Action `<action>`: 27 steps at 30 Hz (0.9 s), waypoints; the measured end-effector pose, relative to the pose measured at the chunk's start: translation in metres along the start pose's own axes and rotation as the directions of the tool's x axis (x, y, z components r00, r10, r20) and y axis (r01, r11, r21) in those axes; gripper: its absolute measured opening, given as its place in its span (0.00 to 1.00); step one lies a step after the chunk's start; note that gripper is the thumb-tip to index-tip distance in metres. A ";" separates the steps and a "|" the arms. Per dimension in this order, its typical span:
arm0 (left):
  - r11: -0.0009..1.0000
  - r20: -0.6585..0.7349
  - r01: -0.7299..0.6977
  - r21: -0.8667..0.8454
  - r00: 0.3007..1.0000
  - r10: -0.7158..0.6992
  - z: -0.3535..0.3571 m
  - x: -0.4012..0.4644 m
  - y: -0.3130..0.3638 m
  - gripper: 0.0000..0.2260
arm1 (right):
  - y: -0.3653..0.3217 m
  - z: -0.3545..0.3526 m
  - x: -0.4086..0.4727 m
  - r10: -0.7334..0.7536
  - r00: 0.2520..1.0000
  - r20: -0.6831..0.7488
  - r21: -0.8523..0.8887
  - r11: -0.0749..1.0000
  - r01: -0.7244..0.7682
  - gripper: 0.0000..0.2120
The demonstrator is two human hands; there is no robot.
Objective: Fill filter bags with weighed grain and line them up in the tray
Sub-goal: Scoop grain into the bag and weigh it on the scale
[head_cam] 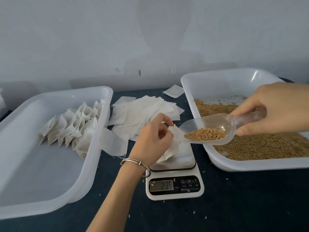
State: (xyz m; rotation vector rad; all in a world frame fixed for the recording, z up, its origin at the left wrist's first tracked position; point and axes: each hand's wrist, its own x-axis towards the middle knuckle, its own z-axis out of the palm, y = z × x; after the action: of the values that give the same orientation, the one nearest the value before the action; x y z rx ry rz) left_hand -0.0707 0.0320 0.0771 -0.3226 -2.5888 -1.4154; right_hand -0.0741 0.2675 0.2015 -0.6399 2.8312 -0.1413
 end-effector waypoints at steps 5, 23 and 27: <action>1.000 0.008 -0.006 0.009 1.000 0.006 0.000 -0.001 0.001 0.09 | -0.002 -0.002 -0.001 0.007 1.000 0.010 0.098 0.995 -0.008 0.13; 1.000 0.006 -0.004 0.016 1.000 0.004 0.001 0.000 0.002 0.09 | 0.000 -0.002 0.007 0.037 0.999 -0.019 0.079 0.996 -0.036 0.18; 1.000 0.002 0.003 0.010 1.000 -0.003 0.001 0.000 0.001 0.09 | 0.003 0.000 0.010 0.037 0.999 -0.031 0.083 0.996 -0.034 0.19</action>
State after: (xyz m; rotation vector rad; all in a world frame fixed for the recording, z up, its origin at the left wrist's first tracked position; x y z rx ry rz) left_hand -0.0710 0.0332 0.0776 -0.3194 -2.5981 -1.4034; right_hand -0.0836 0.2656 0.1990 -0.5741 2.8490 -0.2634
